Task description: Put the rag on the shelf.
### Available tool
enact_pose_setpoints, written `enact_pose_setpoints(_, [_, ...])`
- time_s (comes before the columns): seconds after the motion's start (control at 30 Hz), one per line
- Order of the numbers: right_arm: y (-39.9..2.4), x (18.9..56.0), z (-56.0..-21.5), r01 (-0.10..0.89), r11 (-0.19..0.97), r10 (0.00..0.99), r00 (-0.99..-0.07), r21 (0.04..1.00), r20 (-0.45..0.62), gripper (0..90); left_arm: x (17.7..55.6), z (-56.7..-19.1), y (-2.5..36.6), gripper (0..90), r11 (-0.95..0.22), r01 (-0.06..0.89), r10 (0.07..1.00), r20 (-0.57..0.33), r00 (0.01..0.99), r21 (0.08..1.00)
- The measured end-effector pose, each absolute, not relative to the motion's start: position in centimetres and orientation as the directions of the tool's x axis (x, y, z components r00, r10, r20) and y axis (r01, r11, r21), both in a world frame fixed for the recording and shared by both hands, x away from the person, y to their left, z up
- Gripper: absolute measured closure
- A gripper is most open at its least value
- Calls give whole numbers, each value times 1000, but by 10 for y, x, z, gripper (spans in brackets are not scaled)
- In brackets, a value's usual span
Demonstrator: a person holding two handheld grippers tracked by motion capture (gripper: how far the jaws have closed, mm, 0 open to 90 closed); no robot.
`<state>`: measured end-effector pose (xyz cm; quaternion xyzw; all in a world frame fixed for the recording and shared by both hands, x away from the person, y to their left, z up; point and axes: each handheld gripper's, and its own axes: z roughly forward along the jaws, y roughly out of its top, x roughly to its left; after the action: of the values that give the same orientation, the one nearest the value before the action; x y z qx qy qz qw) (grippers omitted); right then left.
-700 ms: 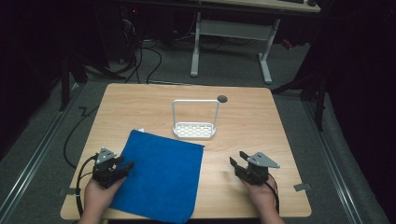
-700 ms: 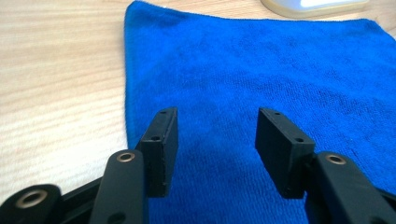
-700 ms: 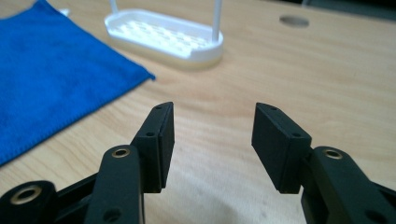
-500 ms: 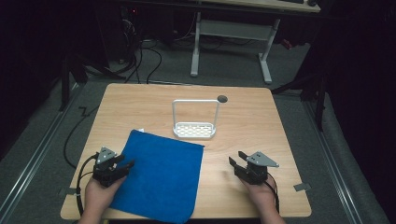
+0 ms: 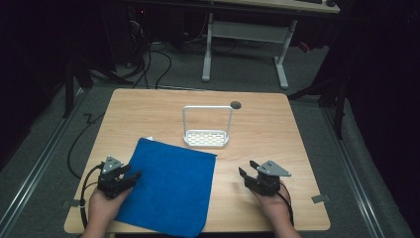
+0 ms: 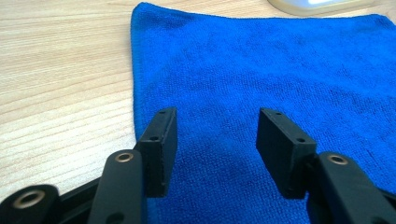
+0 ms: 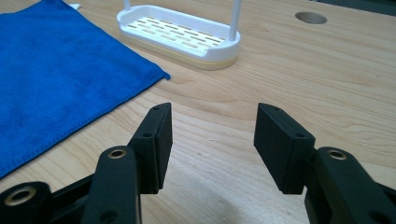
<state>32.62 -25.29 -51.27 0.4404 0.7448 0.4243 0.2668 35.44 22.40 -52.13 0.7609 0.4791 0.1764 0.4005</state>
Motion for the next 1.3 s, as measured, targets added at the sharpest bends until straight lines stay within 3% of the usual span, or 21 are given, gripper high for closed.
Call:
enact_pose_setpoints(0.67, [-195,320,-512,390,354,779,-626,850,-37,527,340,-521,236,487,-209,585,886,-102,453,784])
enact_pose_setpoints(0.9, [-166,319,-518,384,407,713,-700,829,-25,639,330,-522,244,493,-203,596,892,-104,440,777])
enact_pose_setpoints(1.03, [-157,318,-520,404,431,681,-732,807,3,804,328,-524,244,570,-231,607,882,-100,461,761])
enact_pose_setpoints(1.1, [-157,318,-521,406,436,675,-737,803,6,839,327,-524,243,602,-244,609,878,-94,469,754])
enact_pose_setpoints(1.13, [-155,318,-521,408,442,668,-744,799,10,877,327,-524,241,687,-252,611,875,-93,476,751])
enact_pose_setpoints(1.17, [-154,318,-520,413,449,656,-755,792,21,900,327,-524,240,717,-266,615,869,-92,487,743])
enact_pose_setpoints(1.3, [-153,318,-522,415,474,647,-763,776,13,900,328,-526,233,818,-312,620,855,-72,514,720])
